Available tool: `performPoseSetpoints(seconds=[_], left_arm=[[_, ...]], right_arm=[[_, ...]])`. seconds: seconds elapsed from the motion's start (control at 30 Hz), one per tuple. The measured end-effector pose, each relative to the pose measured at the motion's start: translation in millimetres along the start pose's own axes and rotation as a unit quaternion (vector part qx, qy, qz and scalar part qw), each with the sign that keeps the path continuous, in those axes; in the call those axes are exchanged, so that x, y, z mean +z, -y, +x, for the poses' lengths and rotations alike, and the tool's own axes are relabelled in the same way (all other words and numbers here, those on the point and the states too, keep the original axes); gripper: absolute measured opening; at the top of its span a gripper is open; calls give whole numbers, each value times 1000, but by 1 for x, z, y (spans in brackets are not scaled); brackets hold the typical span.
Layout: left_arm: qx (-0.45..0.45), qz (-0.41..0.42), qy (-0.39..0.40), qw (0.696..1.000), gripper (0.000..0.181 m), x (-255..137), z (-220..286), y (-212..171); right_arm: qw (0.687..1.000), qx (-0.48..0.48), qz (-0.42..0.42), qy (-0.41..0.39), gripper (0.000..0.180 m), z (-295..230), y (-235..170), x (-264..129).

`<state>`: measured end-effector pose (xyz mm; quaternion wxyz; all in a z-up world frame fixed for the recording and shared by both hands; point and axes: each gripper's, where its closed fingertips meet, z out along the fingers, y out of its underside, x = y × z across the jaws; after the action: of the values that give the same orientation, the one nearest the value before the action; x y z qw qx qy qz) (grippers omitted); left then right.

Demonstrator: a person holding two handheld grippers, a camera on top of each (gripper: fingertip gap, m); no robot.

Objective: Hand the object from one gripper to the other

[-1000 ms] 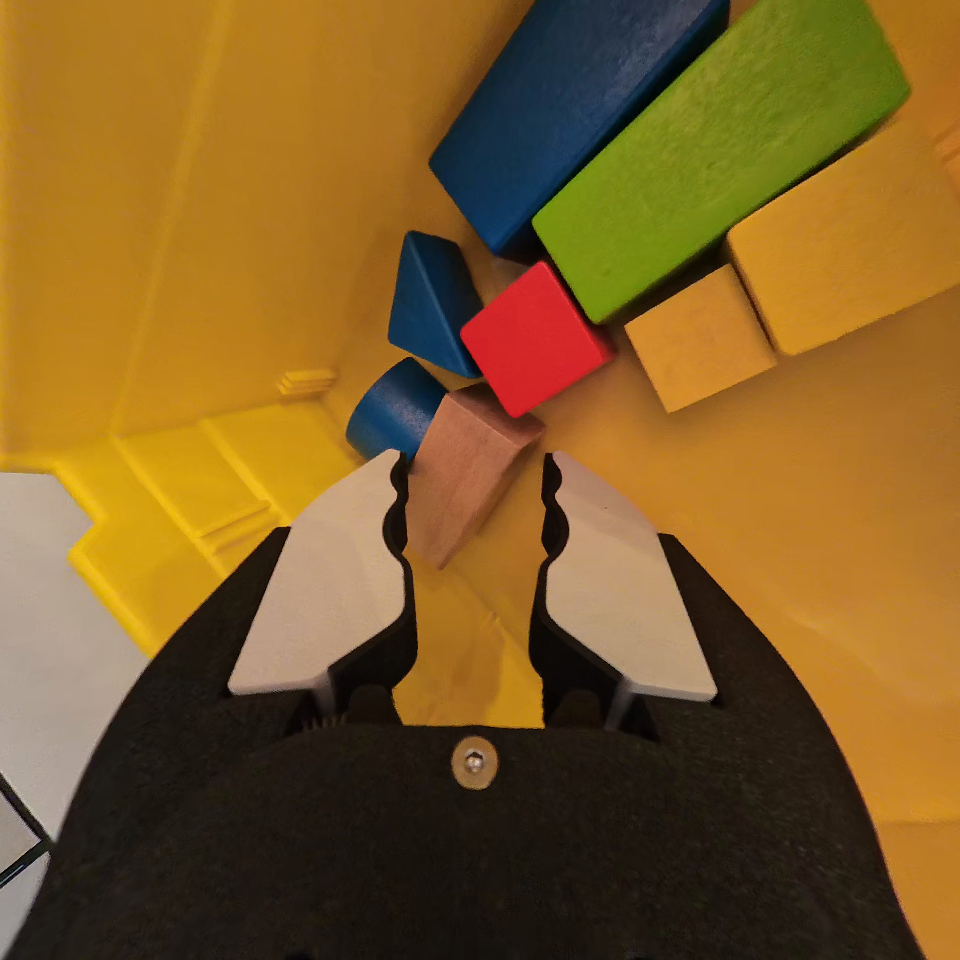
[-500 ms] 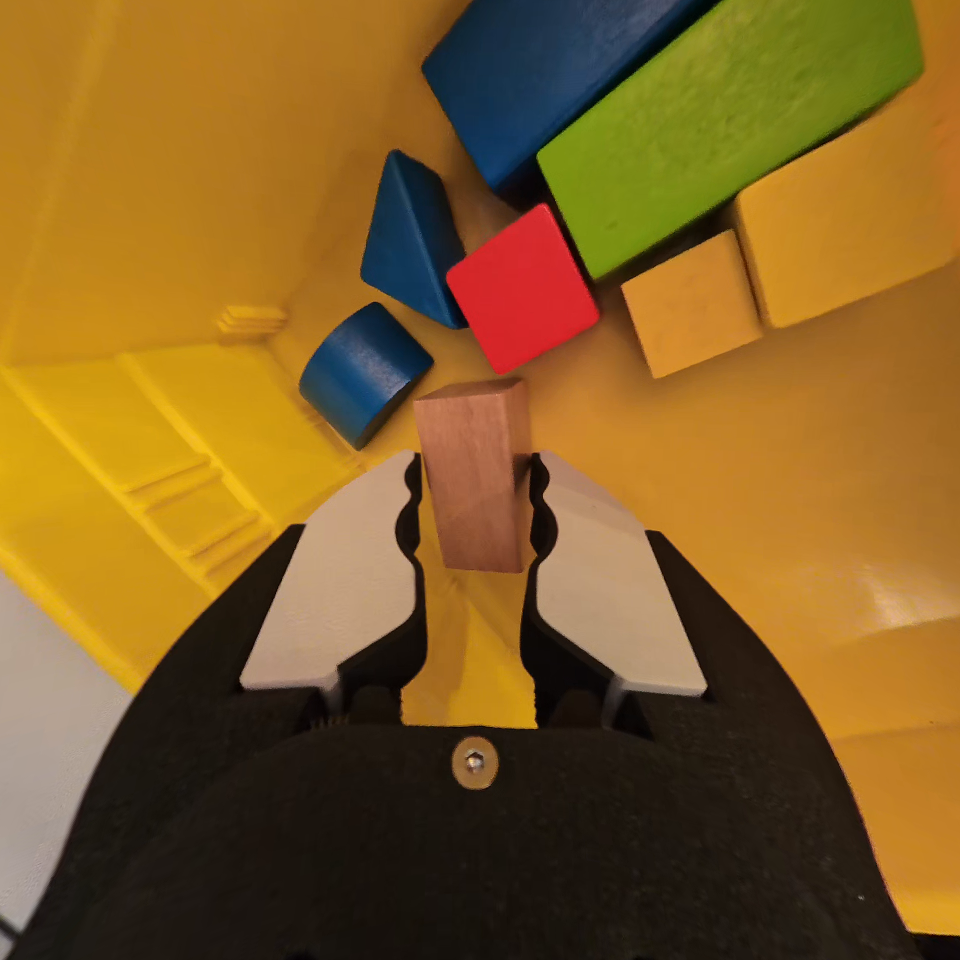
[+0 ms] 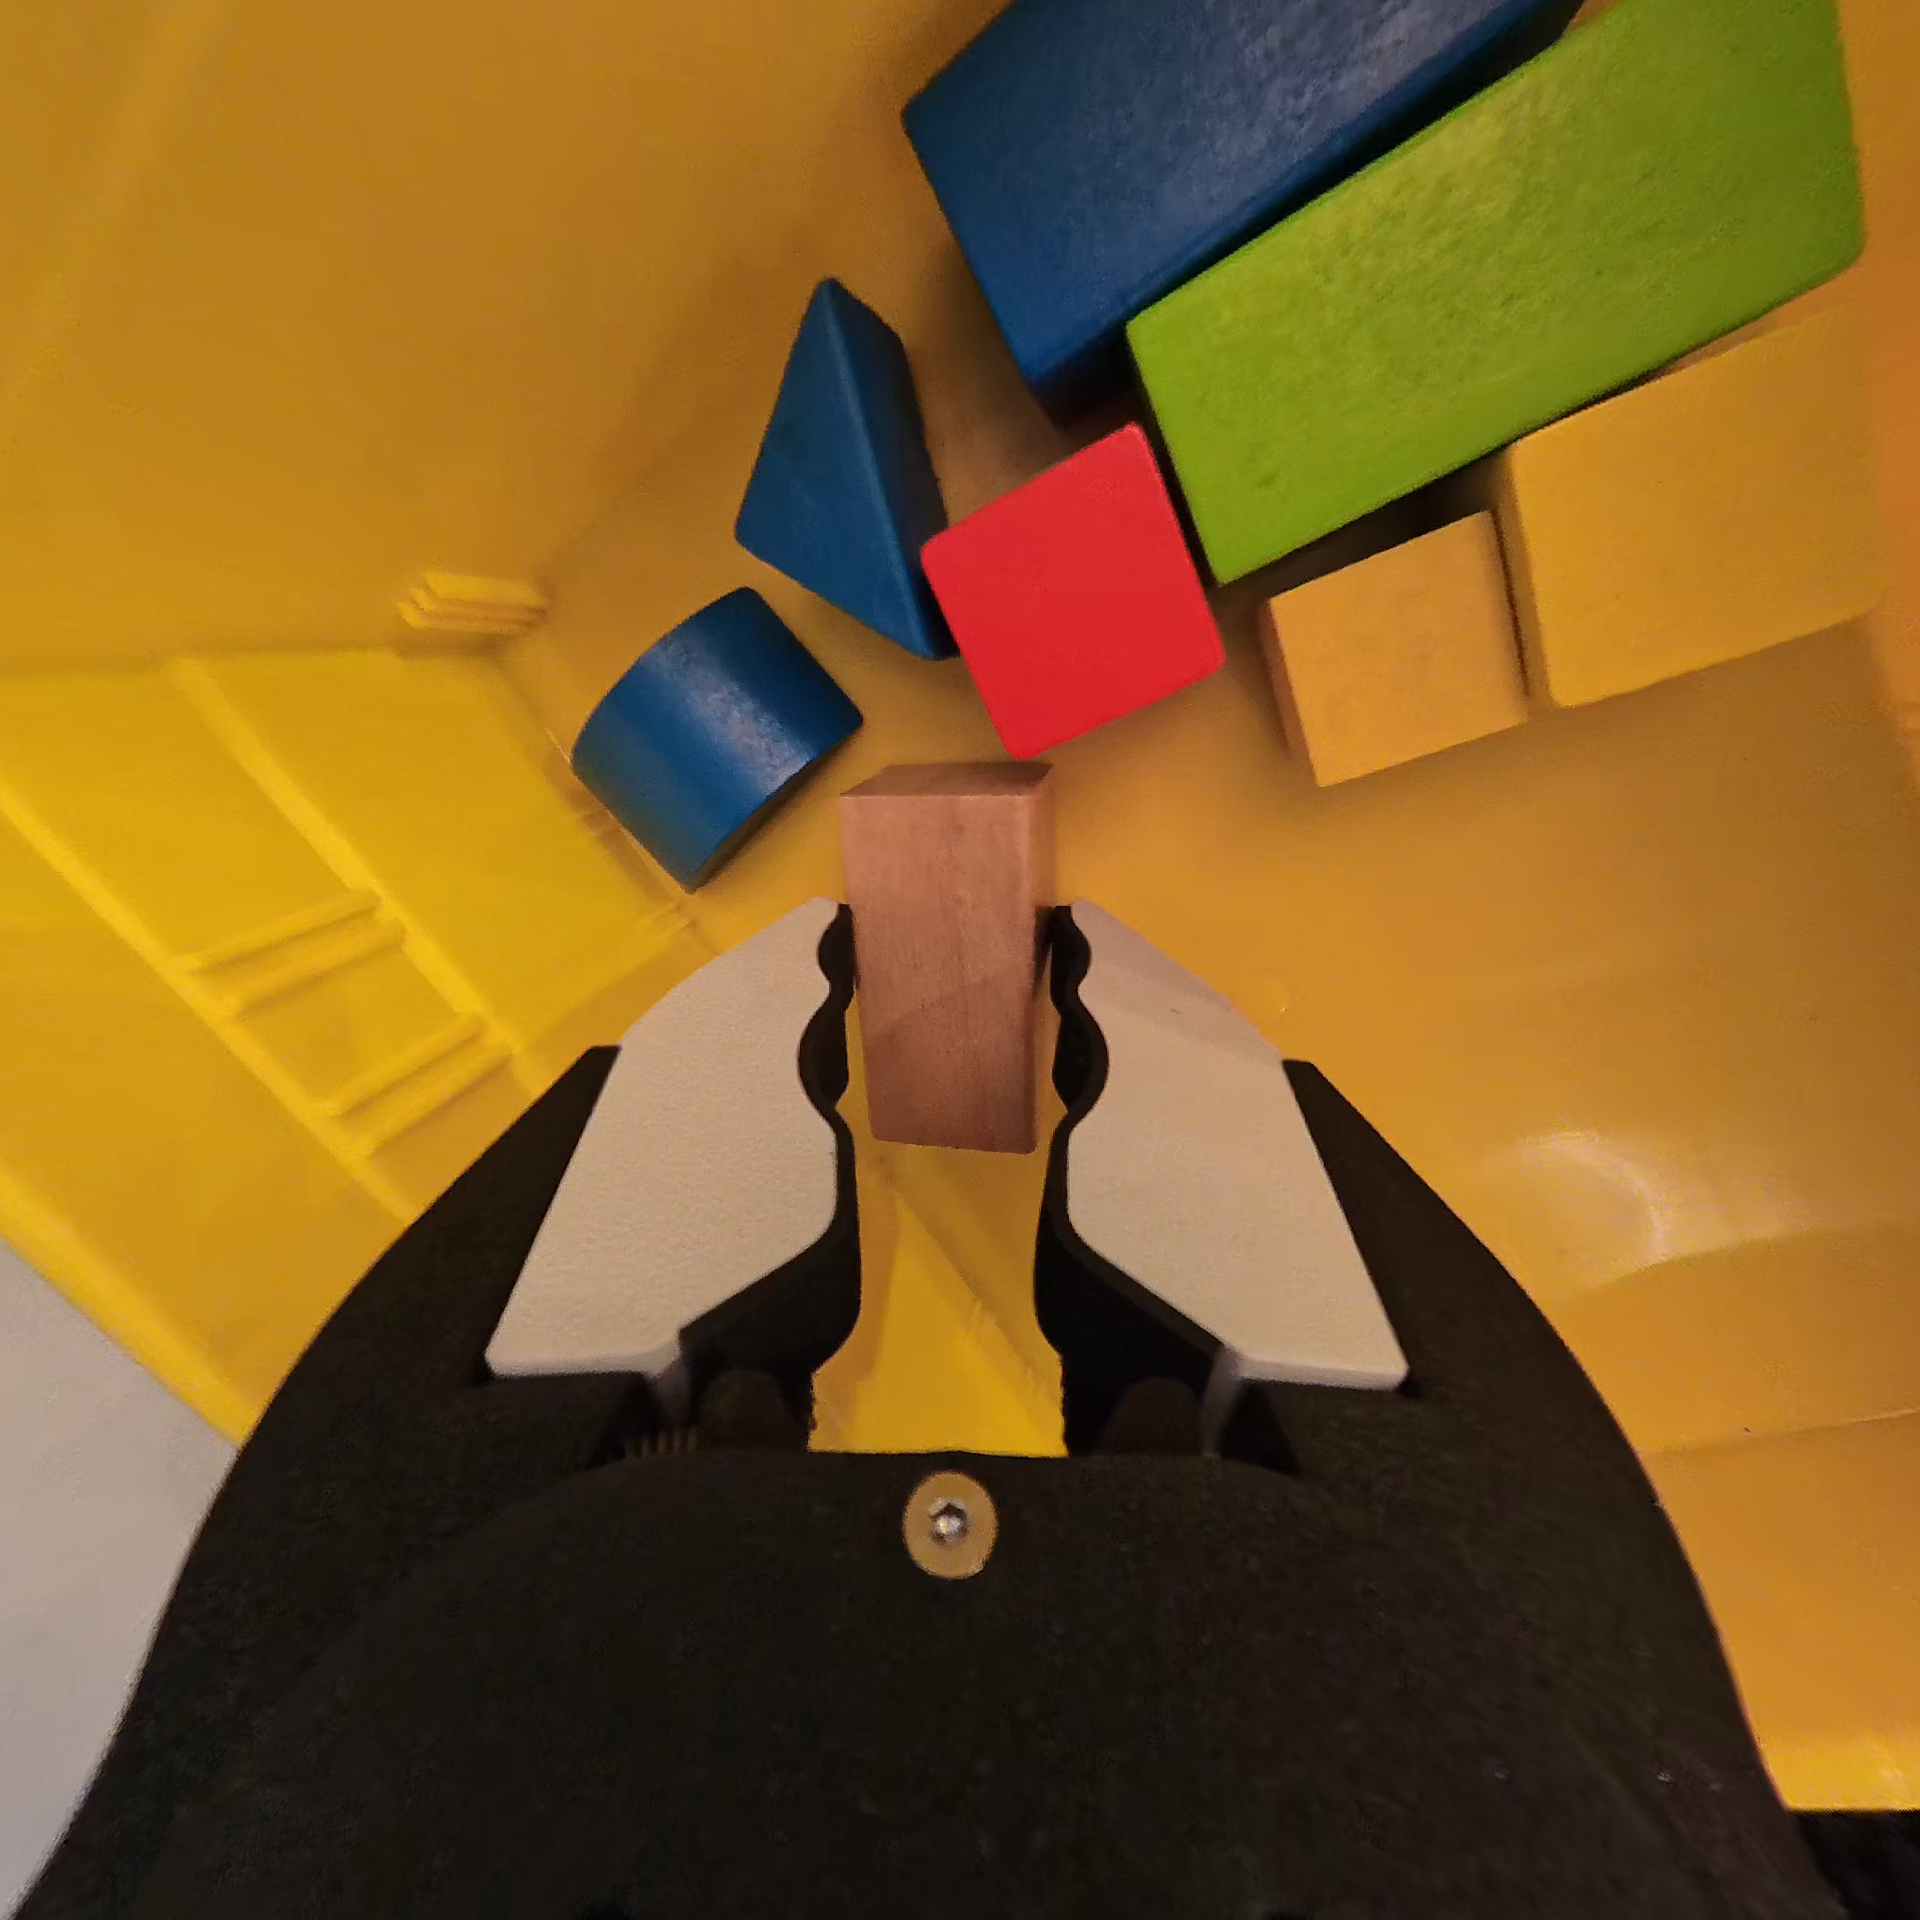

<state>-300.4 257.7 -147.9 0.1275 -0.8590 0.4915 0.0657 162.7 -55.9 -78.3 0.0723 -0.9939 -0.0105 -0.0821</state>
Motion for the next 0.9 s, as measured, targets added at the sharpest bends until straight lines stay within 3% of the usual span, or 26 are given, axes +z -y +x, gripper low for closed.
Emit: performPoseSetpoints(seconds=[0.3,0.43,0.53,0.63,0.7,0.8,0.9], left_arm=[[-17,37,-2,999,35,-36,-4,1],[-37,141,-31,989,35,-87,-1,13],[-27,269,-106,957,35,-147,28,37],[14,387,-198,901,35,-210,76,63],[53,428,-273,860,35,-243,116,73],[90,451,-371,807,35,-277,168,80],[101,455,-430,773,34,-293,198,84]], right_arm=[[999,-13,26,-18,63,-2,10,-11],[994,-43,97,-31,60,-13,35,-32],[967,-130,221,10,60,-56,75,-62],[907,-245,338,52,60,-118,102,-97],[851,-305,425,42,65,-154,117,-123],[738,-369,565,19,76,-204,127,-162],[619,-410,669,-43,86,-235,118,-188]])
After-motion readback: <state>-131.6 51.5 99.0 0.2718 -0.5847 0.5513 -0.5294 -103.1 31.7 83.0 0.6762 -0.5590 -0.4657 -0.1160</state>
